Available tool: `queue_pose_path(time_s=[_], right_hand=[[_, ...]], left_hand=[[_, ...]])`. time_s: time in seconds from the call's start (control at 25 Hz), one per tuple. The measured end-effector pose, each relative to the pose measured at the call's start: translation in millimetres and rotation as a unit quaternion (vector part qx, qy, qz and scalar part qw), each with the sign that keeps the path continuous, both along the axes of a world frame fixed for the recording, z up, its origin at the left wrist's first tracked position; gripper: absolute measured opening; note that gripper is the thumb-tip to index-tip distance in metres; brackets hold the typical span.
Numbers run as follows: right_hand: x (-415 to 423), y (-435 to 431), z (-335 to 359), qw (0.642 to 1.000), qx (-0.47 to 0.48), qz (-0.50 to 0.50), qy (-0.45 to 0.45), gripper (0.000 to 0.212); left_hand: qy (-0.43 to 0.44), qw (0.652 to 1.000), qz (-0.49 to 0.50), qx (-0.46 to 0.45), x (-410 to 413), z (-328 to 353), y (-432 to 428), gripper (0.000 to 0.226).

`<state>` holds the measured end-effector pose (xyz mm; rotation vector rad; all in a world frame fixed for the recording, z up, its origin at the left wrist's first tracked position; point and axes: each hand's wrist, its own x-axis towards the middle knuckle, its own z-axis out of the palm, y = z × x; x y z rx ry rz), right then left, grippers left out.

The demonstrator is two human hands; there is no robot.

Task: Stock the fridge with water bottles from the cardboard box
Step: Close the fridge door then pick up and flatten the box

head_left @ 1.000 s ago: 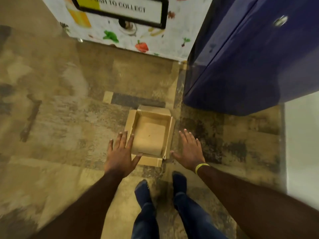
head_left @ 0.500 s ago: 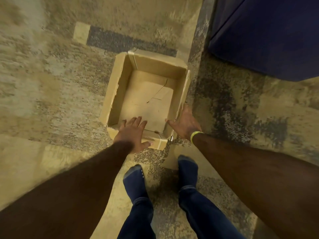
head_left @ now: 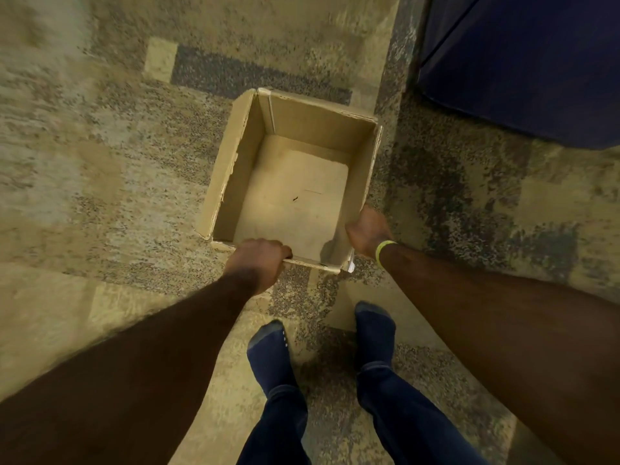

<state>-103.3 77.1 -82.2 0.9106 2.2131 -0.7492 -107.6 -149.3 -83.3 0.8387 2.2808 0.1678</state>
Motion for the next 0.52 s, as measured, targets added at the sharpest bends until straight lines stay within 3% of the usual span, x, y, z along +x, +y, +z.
queue_pose_path(time_s=[0.24, 0.36, 0.44, 0.52], right_hand=[[-13, 23, 68, 0.999, -0.038, -0.028, 0.015, 0.028], [-15, 37, 115, 0.991, -0.086, -0.087, 0.053, 0.025], [-11, 47, 151, 0.969, -0.159, -0.168, 0.089, 0.016], [0, 57, 190, 0.915, -0.264, -0.283, 0.110, 0.025]], left_hand=[[0.112, 0.981, -0.069, 0.142, -30, 88, -2, 0.022], [0.116, 0.973, -0.091, 0.176, -47, 149, 9, 0.030], [0.109, 0.971, -0.077, 0.196, -56, 194, 21, 0.038], [0.105, 0.973, -0.021, 0.203, -65, 244, 35, 0.047]])
